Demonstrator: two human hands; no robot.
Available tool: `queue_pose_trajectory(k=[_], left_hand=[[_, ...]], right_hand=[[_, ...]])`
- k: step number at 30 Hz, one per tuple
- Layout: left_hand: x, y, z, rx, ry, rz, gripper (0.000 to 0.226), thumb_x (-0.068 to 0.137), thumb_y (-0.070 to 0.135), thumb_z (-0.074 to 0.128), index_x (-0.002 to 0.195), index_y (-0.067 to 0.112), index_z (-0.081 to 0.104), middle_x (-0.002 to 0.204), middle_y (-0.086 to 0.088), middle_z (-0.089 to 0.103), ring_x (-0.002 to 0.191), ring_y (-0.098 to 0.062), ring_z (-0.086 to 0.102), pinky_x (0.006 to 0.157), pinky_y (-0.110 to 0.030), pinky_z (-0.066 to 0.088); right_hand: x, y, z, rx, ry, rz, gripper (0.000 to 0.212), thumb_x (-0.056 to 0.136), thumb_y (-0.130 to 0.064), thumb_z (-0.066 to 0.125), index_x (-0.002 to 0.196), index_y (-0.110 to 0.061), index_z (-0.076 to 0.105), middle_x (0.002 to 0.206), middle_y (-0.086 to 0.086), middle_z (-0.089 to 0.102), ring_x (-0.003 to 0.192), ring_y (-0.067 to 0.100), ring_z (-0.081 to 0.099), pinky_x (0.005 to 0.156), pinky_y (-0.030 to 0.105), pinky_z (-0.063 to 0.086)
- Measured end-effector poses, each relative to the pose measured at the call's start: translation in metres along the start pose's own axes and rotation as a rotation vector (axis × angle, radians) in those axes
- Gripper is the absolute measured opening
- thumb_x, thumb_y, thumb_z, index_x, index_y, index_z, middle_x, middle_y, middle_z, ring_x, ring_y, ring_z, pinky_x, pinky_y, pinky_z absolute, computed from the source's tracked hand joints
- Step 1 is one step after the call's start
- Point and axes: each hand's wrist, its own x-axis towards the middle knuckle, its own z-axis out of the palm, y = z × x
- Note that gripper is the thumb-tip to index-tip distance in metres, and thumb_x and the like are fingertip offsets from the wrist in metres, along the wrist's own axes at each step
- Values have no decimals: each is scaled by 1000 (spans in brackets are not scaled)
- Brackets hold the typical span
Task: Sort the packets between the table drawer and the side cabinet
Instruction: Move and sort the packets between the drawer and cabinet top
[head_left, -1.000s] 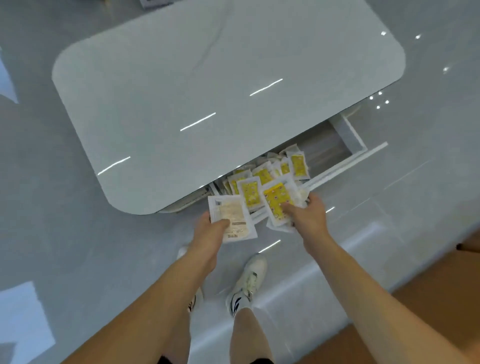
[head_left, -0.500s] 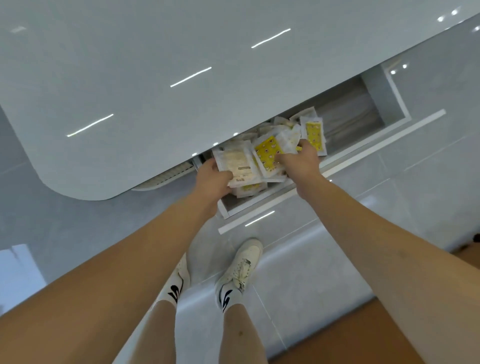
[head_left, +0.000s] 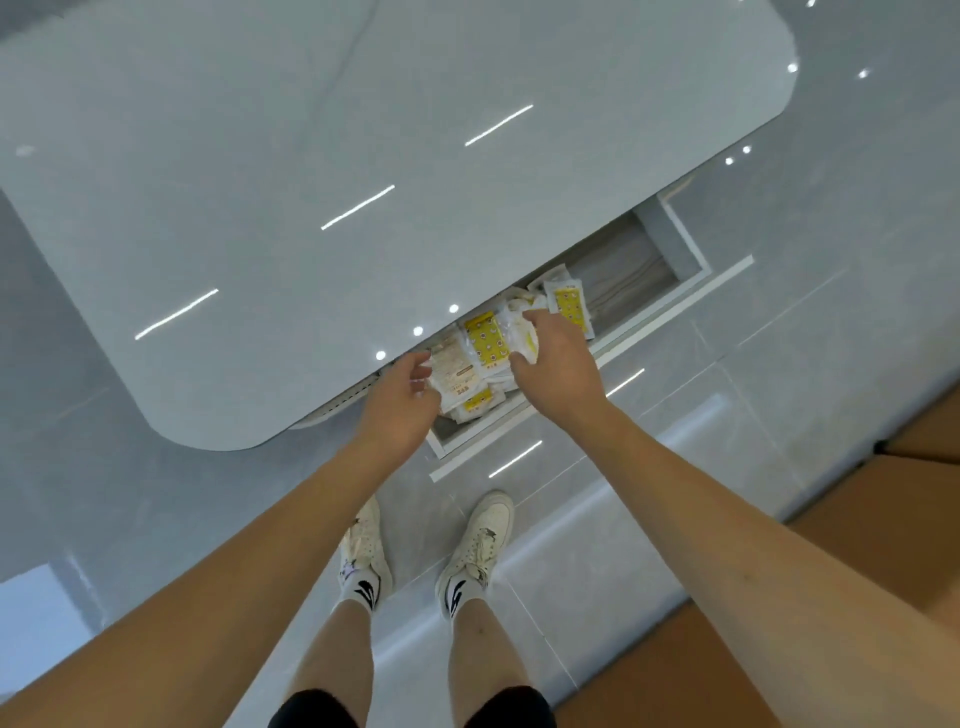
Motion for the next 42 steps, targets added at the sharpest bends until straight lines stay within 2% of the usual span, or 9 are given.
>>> queue_pose_trajectory(k=[2,5,8,12,17,23,29,33,42], left_hand=[[-20,33,-26,81,5,93,47,96,7,55,142,19,51,127,2,60,112,-14,58,70,-4,41],[-67,88,-74,180,-12,219,52,96,13,57,146,22,47,136,-1,57,122,-17,55,97,-26,45],[-129,131,-120,274,12,318,54,97,17,56,149,23,43,140,2,54,129,-16,51,106,-31,41],[-200,173,-171,473,14,464,56,100,24,53,153,26,37,144,3,50,133,-16,47,104,-32,41],[-249,209,-215,725,55,686,58,101,29,49,156,29,30,149,5,44,134,-17,43,97,-39,50],[-268,252,-228,805,57,949,58,100,31,52,155,26,32,147,5,46,129,-17,45,93,-38,52],[-287,297,-218,895,-90,1221,61,99,34,54,155,28,32,148,3,47,131,-19,46,96,-38,52],[-323,294,-176,951,-280,1380,61,96,33,57,153,28,34,148,3,47,133,-20,46,96,-40,51],[-466,168,-73,940,-794,1627,61,91,26,62,149,22,42,143,2,49,130,-24,46,101,-42,47]], right_hand=[[-22,-25,-29,-7,52,-28,54,96,-25,63,145,-12,47,139,11,53,132,31,44,104,45,44],[-67,-70,-76,25,119,-37,51,96,-26,62,143,-12,49,139,10,54,130,30,45,101,47,47],[-124,-116,-114,17,146,-65,48,95,-28,61,139,-11,52,137,10,55,127,32,48,98,47,48],[-191,-163,-159,-7,207,-131,48,95,-32,60,139,-13,54,134,9,58,125,31,53,100,41,47],[-243,-193,-210,-125,294,-150,55,99,-40,51,148,-17,45,142,5,52,132,27,45,105,42,42],[-283,-197,-247,-186,466,-18,57,97,-46,51,147,-21,45,145,4,50,134,27,43,109,44,38],[-353,-202,-249,-112,666,234,54,96,-48,50,143,-22,46,142,3,50,132,26,42,110,41,34],[-426,-197,-220,-28,818,428,55,93,-48,53,141,-22,50,139,2,53,131,26,45,107,42,37],[-619,-182,-88,101,961,863,57,88,-52,55,137,-23,51,134,-1,55,125,24,48,100,43,44]])
